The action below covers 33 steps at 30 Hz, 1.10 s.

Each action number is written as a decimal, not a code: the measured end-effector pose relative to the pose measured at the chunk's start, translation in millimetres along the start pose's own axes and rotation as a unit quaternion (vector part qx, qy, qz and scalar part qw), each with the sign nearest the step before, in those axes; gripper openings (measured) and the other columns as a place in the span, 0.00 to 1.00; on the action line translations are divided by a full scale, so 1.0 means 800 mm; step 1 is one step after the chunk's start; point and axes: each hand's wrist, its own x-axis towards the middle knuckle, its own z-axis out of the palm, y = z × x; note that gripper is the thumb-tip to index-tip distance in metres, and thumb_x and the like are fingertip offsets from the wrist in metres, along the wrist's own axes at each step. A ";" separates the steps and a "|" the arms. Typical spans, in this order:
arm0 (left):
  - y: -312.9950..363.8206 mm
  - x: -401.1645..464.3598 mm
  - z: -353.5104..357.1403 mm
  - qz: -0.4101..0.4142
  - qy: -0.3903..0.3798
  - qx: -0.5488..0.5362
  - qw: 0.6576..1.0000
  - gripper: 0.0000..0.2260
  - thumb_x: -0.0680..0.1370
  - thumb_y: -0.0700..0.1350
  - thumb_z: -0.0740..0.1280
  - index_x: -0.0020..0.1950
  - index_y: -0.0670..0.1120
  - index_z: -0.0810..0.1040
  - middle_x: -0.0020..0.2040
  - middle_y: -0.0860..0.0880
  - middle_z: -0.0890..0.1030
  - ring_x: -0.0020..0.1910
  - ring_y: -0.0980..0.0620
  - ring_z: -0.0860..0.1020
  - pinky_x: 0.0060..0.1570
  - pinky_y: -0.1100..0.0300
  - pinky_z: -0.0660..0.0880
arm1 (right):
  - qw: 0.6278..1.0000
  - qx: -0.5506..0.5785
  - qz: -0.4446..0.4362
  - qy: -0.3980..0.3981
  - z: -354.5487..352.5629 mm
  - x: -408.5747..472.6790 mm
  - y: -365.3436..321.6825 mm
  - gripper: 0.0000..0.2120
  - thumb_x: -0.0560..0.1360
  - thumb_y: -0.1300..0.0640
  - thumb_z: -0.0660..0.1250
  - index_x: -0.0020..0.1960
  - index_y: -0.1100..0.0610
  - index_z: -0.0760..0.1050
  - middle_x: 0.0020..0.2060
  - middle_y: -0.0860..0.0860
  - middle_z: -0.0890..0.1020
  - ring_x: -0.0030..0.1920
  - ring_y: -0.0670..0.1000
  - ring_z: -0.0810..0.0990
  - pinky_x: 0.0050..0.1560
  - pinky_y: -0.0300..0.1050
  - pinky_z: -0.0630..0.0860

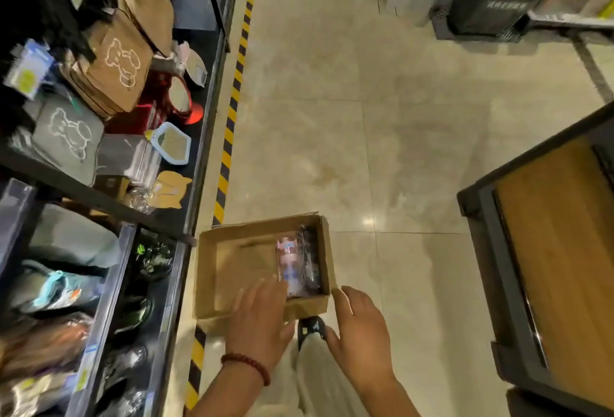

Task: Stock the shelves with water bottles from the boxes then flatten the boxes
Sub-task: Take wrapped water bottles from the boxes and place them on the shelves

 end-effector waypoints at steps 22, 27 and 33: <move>-0.161 0.320 0.452 -0.178 -0.146 -0.082 0.970 0.22 0.72 0.60 0.61 0.63 0.53 0.69 0.60 0.50 0.76 0.56 0.49 0.75 0.55 0.55 0.74 | 0.961 0.106 0.120 -0.227 0.468 0.305 0.132 0.26 0.72 0.42 0.69 0.65 0.50 0.66 0.60 0.49 0.73 0.58 0.51 0.73 0.56 0.47 0.73; -0.190 0.360 0.575 -0.270 -0.168 -0.210 0.924 0.30 0.67 0.49 0.75 0.66 0.52 0.67 0.56 0.53 0.76 0.52 0.52 0.74 0.51 0.58 0.73 | 0.912 0.165 0.218 -0.304 0.579 0.337 0.169 0.41 0.72 0.43 0.69 0.75 0.55 0.52 0.69 0.55 0.64 0.69 0.58 0.66 0.66 0.55 0.67; -0.210 0.396 0.682 -0.365 -0.140 -0.420 0.819 0.32 0.68 0.47 0.77 0.68 0.50 0.68 0.53 0.56 0.73 0.53 0.56 0.73 0.45 0.63 0.69 | 0.909 0.181 0.290 -0.239 0.661 0.351 0.178 0.50 0.71 0.44 0.71 0.77 0.61 0.42 0.74 0.59 0.57 0.73 0.59 0.58 0.70 0.51 0.61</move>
